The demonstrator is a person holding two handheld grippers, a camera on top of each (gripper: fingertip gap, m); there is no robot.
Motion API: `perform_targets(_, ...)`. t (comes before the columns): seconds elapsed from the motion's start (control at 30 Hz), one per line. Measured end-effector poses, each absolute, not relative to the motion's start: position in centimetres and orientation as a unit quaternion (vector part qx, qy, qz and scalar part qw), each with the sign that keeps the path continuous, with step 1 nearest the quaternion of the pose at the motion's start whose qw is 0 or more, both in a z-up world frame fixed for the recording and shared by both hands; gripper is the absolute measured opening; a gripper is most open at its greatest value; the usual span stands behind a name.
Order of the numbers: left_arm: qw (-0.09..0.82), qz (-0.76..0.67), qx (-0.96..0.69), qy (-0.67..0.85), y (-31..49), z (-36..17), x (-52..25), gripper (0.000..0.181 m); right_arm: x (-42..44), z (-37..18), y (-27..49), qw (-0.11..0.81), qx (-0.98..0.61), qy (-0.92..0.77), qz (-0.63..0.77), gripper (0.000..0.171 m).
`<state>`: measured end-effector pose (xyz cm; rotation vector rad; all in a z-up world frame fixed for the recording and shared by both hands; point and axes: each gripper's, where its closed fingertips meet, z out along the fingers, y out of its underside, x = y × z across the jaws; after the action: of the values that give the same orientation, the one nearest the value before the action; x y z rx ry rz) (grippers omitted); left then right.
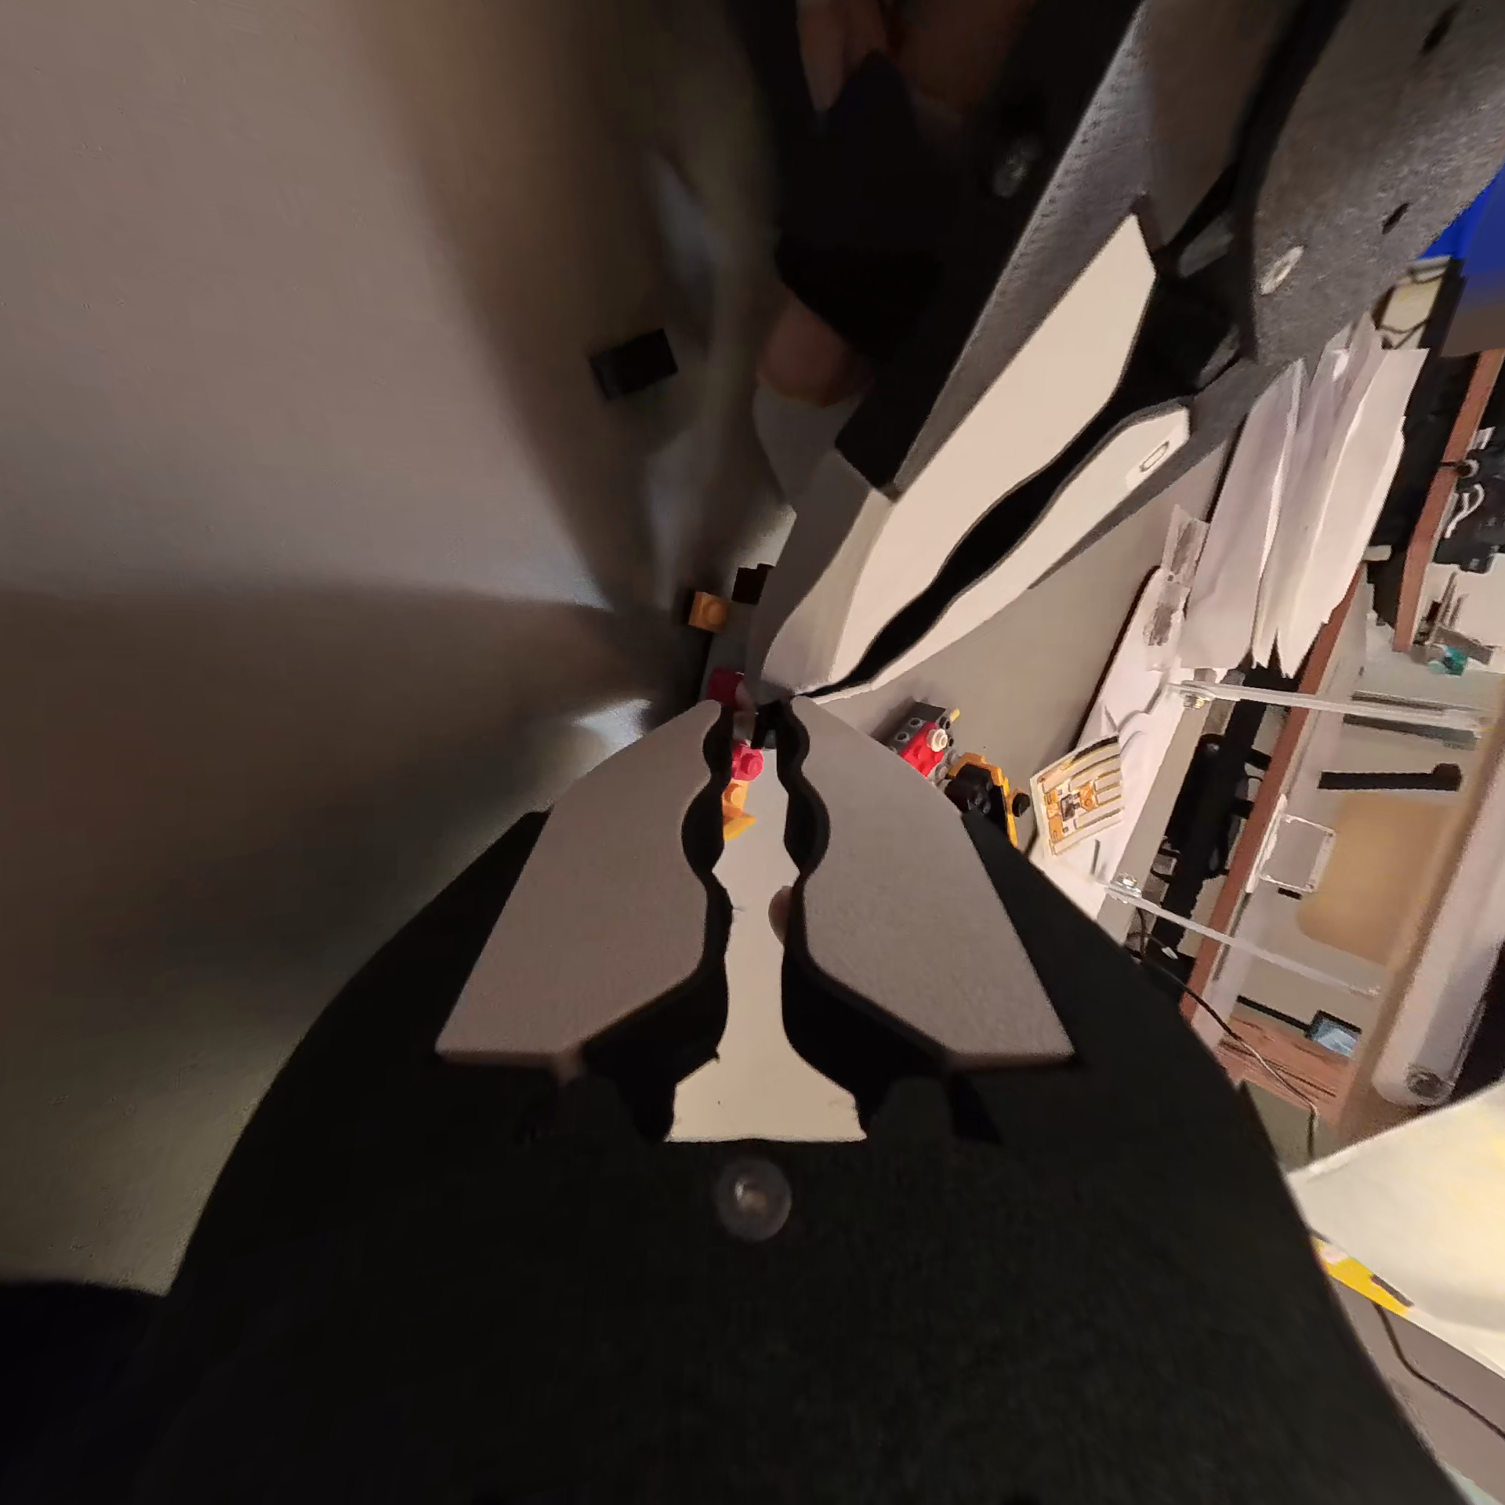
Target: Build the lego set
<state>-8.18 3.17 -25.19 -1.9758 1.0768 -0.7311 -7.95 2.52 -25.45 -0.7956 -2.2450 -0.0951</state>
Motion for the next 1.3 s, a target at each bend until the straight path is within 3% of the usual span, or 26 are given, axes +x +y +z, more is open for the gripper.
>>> perform_targets(0.47,0.382,-0.28,-0.772,0.425,3.12,-25.2,-8.17,0.008,-8.4,-25.56,2.88,0.37,-0.343,-0.863,-0.026,0.009)
perform_targets(0.77,0.381,-0.281,-0.772,0.424,3.16,-25.19,-8.25,0.007,-8.06,-25.95,3.11,0.362,-0.389,-0.847,0.026,0.033)
perform_targets(1.0,0.379,-0.286,-0.772,0.423,3.13,-25.18,-8.28,0.007,-8.53,-25.47,3.4,0.396,-0.387,-0.832,0.032,0.033)
perform_targets(1.3,0.381,-0.28,-0.768,0.432,2.97,-25.23,-8.34,0.007,-8.73,-25.77,3.15,0.406,-0.359,-0.84,0.017,0.018)
